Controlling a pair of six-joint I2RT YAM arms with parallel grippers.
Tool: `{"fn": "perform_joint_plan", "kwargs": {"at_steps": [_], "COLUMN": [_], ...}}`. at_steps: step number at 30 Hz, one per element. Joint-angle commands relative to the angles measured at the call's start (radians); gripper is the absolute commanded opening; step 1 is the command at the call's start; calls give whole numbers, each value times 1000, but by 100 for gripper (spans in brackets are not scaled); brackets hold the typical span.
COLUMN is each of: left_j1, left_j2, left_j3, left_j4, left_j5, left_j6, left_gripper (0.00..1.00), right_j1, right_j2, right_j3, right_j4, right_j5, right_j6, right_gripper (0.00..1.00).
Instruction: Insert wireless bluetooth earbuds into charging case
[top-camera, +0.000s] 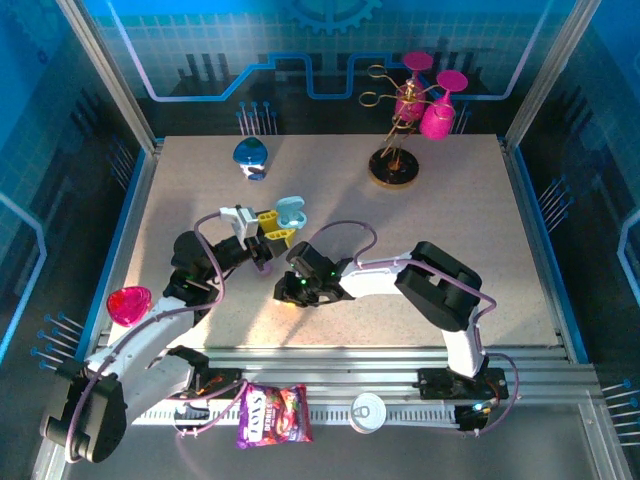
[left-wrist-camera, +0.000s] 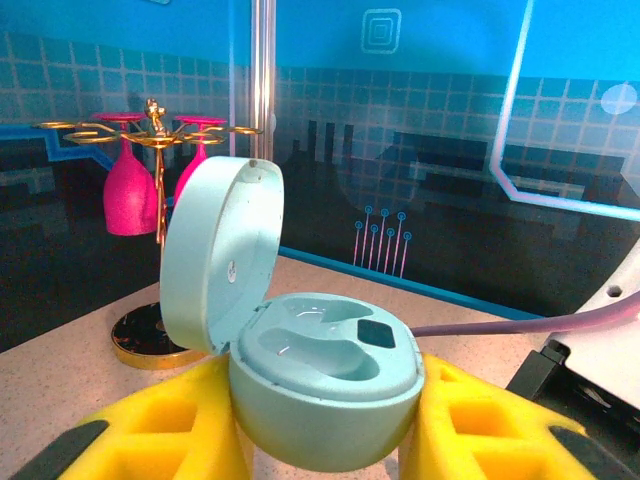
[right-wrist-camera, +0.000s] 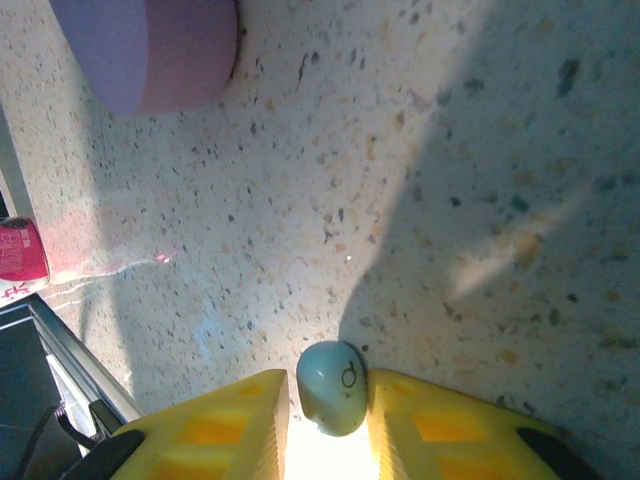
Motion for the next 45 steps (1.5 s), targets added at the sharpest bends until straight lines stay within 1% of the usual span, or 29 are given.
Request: {"fn": "perform_joint_plan", "kwargs": {"at_steps": [1,6,15,21,29,32,36,40,45], "left_j1": [11,11,11,11,11,11,11,11,11], "left_j2": [4,6,5,3,2,2,4,-1,-6], "left_j3": [26,25,22,21,19,18,19,19,21], "left_j4": [33,35,40,40,42,34,24,15,-26], "left_j5": [19,20,19,21,18,14,10,0,-13], "left_j6": [2,2,-1,-1,-4,0,11,26,62], "left_gripper": [26,25,26,26,25,25,25,26,26], "right_j1": [-12,-13,-17,-17,-18,-18,-24,-32,-74], "right_j2": [24,33,53,63,66,16,-81,-188,-294], "right_j3": [27,31,44,50,50,38,11,0,-50], "right_j4": [6,13,38,19,14,-18,-104,-264,-383], "right_j5": [0,-7,-33,-30,-32,10,112,265,401], "right_j6": [-2,2,0,-6,-11,-44,-113,-209,-247], "right_gripper": [23,19,21,22,19,18,18,18,18]}}
